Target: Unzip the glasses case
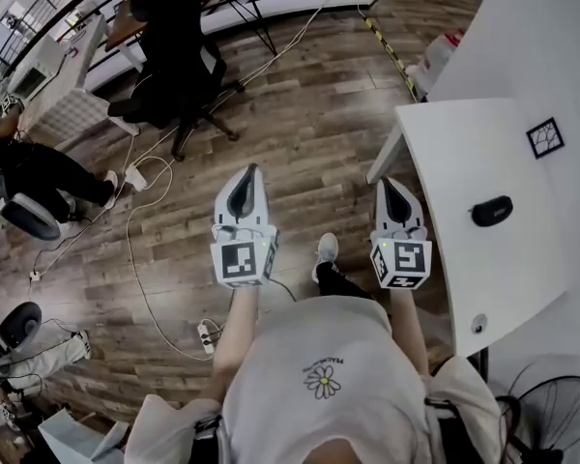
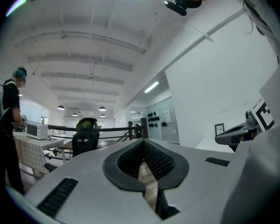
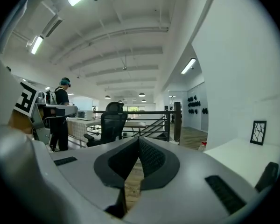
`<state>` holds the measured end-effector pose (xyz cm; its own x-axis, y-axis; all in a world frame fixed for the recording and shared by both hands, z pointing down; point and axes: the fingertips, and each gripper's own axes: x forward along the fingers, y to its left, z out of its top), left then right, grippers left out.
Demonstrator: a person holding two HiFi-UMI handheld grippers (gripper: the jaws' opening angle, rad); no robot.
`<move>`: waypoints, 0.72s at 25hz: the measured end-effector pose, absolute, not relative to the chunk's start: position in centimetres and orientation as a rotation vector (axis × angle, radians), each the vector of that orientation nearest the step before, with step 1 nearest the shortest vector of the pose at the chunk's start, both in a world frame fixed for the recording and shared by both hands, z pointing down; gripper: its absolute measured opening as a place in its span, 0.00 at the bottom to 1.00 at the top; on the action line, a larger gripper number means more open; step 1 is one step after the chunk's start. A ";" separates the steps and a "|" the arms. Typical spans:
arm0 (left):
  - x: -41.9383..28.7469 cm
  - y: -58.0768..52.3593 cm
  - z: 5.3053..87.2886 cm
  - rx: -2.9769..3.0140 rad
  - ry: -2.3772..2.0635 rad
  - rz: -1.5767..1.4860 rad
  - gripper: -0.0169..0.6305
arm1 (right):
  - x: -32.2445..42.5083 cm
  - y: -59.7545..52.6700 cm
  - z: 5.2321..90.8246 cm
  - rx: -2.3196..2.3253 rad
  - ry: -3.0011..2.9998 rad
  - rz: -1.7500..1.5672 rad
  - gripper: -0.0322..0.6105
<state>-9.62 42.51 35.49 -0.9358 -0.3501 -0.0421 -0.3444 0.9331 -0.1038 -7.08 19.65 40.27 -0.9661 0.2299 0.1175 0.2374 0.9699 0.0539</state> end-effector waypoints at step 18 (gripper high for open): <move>-23.7 8.2 33.5 -1.643 2.488 -0.030 0.05 | -9.4 -4.1 38.1 0.746 -2.935 -0.151 0.06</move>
<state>-23.72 8.24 33.48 -0.3838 -0.9153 -0.1219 -0.9121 0.3964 -0.1046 -9.36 -4.07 38.11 -0.8732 -0.4805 0.0815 -0.4695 0.8743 0.1232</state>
